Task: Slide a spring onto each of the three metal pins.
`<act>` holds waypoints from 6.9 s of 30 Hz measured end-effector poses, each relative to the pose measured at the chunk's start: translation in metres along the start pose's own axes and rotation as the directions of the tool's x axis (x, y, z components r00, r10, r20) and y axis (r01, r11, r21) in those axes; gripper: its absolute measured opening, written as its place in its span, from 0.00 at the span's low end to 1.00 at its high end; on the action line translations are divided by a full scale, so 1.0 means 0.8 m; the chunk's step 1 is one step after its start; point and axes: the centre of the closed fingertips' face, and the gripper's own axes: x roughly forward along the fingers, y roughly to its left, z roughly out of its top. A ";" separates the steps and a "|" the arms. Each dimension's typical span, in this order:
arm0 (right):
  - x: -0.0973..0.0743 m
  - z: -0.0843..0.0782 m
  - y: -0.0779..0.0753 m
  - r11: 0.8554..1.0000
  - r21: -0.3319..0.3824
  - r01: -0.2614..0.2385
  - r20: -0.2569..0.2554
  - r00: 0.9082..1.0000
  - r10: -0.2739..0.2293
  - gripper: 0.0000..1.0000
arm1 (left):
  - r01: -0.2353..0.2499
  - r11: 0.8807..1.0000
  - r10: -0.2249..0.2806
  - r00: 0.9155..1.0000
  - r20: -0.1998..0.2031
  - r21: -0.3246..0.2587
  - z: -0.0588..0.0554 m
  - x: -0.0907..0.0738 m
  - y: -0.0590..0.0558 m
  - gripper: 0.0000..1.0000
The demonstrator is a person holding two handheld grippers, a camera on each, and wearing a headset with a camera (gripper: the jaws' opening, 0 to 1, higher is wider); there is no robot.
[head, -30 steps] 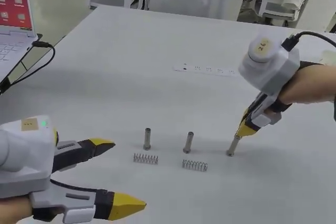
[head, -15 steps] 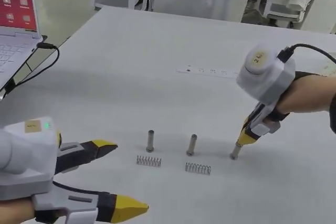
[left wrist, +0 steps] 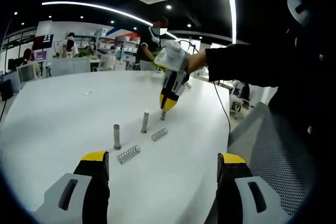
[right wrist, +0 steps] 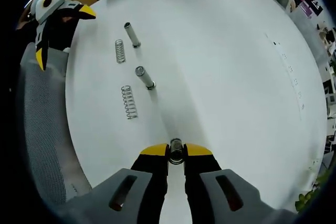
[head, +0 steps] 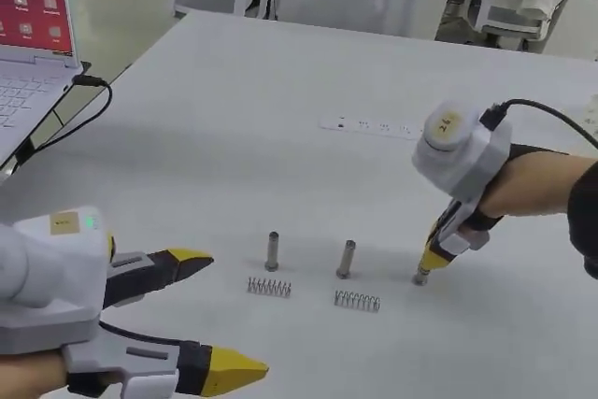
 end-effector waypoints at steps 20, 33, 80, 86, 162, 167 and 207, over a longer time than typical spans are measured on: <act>0.016 -0.005 -0.005 1.000 0.010 -0.003 -0.006 1.000 0.003 0.09 | -0.003 1.000 0.003 1.000 -0.001 -0.006 -0.003 -0.003 0.000 0.80; 0.015 0.000 -0.007 1.000 -0.004 -0.003 0.015 1.000 0.003 0.15 | -0.001 1.000 0.001 1.000 0.000 -0.008 -0.003 -0.003 -0.001 0.80; 0.007 0.053 0.061 0.973 -0.229 -0.021 0.037 0.999 0.031 0.18 | 0.006 1.000 -0.006 1.000 0.004 0.001 0.001 -0.001 -0.007 0.80; 0.016 0.054 0.073 0.969 -0.243 -0.039 0.025 0.999 0.046 0.17 | 0.006 1.000 -0.006 1.000 0.006 0.001 0.001 -0.002 -0.007 0.80; -0.008 0.067 0.143 0.934 -0.349 -0.082 0.064 0.992 0.111 0.08 | 0.073 0.996 -0.073 0.997 -0.010 0.056 0.007 0.018 -0.030 0.62; -0.013 0.072 0.153 0.925 -0.369 -0.083 0.067 0.991 0.116 0.08 | 0.087 0.993 -0.087 0.996 -0.012 0.075 0.009 0.020 -0.033 0.59; -0.035 0.097 0.204 0.858 -0.507 -0.087 0.075 0.987 0.144 0.08 | 0.171 0.973 -0.171 0.985 -0.016 0.152 0.017 0.043 -0.058 0.27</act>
